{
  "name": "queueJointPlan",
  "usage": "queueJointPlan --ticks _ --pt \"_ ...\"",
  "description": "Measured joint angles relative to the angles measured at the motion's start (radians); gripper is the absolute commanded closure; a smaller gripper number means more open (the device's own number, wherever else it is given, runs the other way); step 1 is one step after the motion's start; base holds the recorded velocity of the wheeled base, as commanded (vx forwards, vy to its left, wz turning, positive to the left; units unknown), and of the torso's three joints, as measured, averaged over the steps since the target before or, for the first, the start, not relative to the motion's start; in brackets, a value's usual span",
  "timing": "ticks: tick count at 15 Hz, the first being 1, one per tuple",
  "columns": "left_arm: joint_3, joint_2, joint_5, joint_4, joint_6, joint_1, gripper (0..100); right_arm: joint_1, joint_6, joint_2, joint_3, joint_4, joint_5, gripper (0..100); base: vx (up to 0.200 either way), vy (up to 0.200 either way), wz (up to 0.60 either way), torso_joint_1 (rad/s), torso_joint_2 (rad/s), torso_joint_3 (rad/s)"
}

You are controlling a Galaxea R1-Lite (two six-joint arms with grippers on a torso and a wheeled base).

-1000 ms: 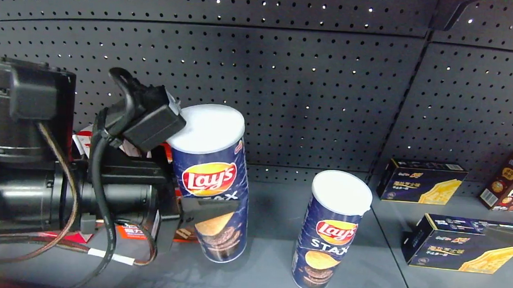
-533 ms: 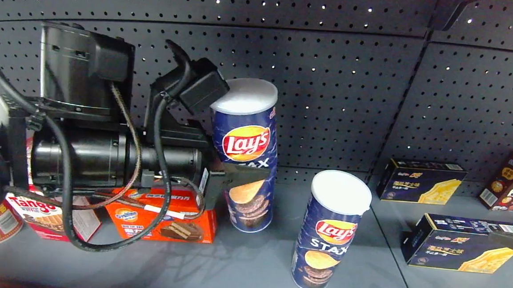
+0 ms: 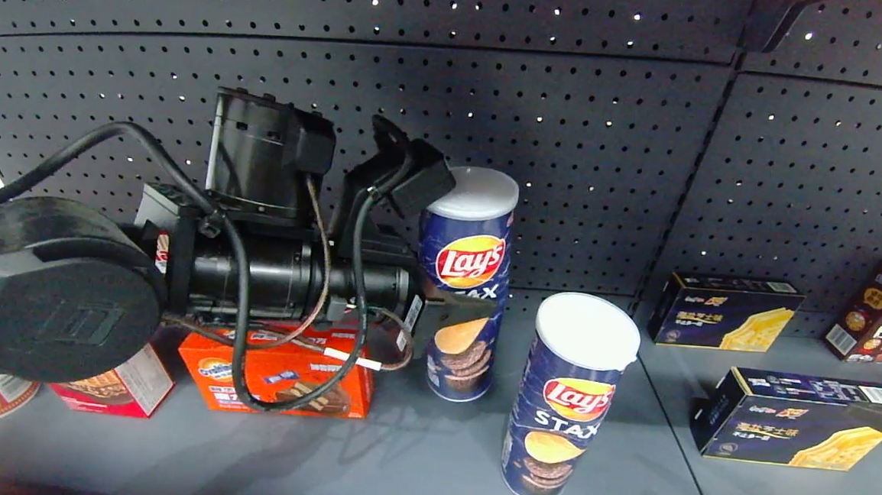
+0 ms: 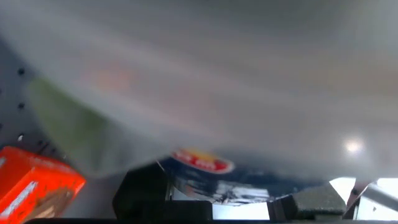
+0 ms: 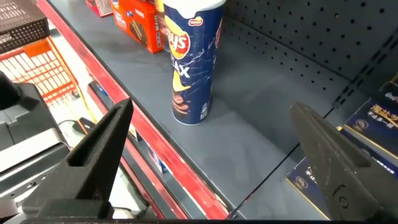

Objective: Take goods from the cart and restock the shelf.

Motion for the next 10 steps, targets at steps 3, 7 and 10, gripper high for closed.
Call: queueJointPlan --ticks 3,7,10 --pt "-0.049 0.056 0.001 -0.001 -0.016 0.0 100 0.001 0.01 -0.012 0.004 -0.002 -0.002 0 0.0 0.0 0.0 0.0 0.0 0.0" --pt "-0.114 0.132 -0.013 -0.024 -0.01 0.011 100 -0.001 0.011 -0.027 0.008 -0.001 -0.021 0 0.0 0.0 0.0 0.0 0.0 0.0" --pt "-0.144 0.186 -0.057 -0.075 0.001 0.032 100 -0.001 0.011 -0.032 0.014 -0.004 -0.023 0 0.0 0.0 0.0 0.0 0.0 0.0"
